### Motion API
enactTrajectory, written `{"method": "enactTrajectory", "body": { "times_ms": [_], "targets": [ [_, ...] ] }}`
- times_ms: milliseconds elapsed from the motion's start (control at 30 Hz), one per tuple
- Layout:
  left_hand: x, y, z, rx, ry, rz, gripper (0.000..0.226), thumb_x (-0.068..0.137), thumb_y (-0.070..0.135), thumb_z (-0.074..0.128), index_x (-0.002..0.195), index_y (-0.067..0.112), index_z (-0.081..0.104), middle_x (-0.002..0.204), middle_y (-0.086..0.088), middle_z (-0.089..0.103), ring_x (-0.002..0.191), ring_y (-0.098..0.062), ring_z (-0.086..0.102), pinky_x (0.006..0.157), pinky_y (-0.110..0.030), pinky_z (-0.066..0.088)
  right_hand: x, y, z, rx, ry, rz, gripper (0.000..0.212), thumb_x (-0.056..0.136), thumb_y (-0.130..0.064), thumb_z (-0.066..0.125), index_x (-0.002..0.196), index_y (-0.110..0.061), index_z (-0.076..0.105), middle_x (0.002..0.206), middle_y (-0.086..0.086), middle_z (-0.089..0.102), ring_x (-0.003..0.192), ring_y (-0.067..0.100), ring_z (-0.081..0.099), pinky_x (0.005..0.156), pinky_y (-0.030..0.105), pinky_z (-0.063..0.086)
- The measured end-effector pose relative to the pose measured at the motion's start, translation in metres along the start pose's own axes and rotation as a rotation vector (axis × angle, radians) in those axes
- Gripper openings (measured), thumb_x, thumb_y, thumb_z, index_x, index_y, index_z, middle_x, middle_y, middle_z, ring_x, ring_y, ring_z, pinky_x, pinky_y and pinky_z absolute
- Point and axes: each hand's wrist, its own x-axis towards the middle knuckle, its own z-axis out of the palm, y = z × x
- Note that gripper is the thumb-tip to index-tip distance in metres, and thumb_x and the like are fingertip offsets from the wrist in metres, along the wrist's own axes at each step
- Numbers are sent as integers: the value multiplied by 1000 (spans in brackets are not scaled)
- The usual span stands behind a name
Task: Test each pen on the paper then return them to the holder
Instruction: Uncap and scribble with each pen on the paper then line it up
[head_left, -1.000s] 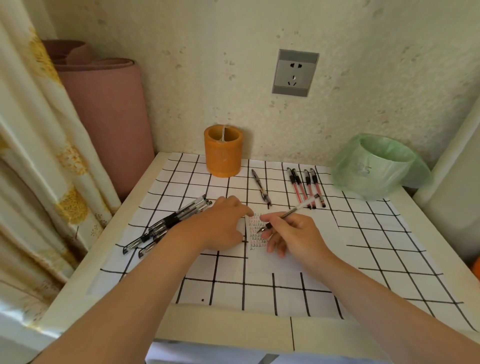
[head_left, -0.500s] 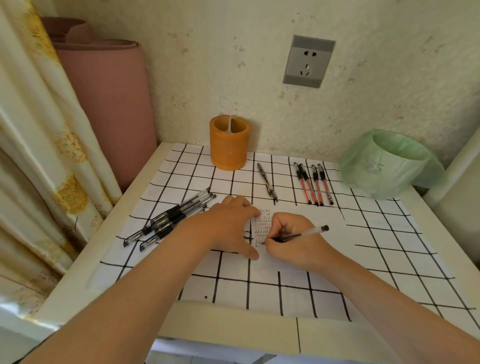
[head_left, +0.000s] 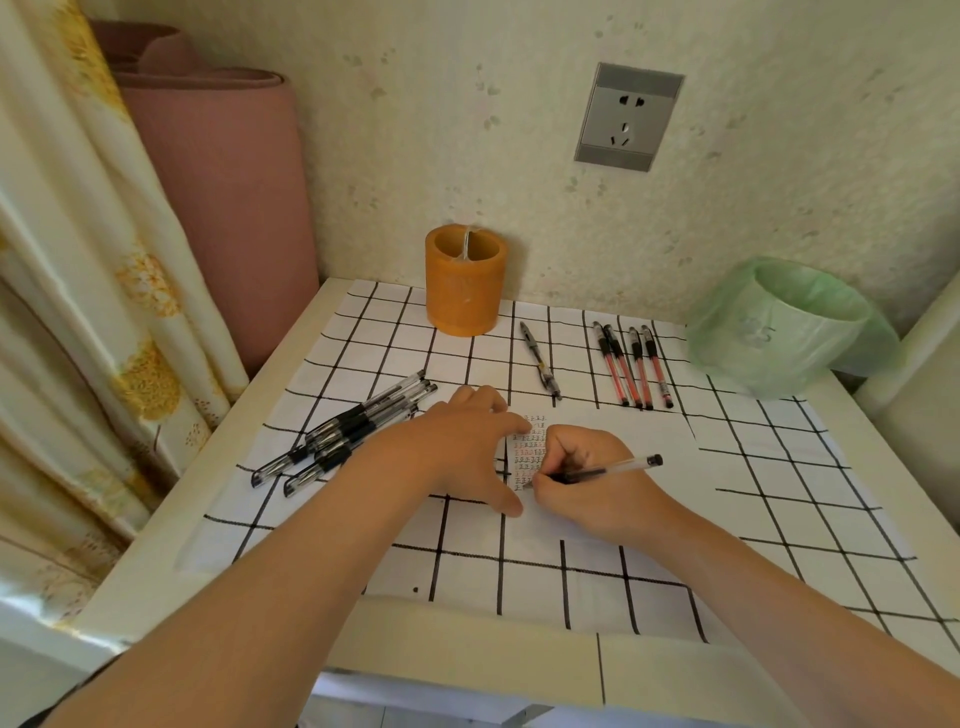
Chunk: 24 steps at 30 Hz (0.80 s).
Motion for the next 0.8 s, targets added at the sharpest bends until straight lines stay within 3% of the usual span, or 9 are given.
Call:
{"method": "enactTrajectory", "body": {
  "times_ms": [100,400,800],
  "targets": [
    [0,2,-1,-1,0,-5,98,71,57,79,152,36,28,149,7,24,139,-16,18,110,-36,30,-1,1,0,8,3,-2,20,78,2,67,68,-12,58,66,-2,61,59,12,55,52,27,43],
    [-2,2,-2,-8,0,-7,97,72,56,79,152,36,28,147,8,25,138,-15,19,109,-36,31,-2,-1,2,-18,19,-5,27,76,5,69,64,-16,55,62,-13,59,57,1,54,51,18,41],
    [0,2,-1,-10,-8,-12,98,71,56,79,152,35,28,147,8,25,137,-15,20,110,-36,32,-2,2,1,6,0,-38,17,75,-1,68,66,-9,57,65,-3,61,59,10,56,52,28,45]
  ]
}}
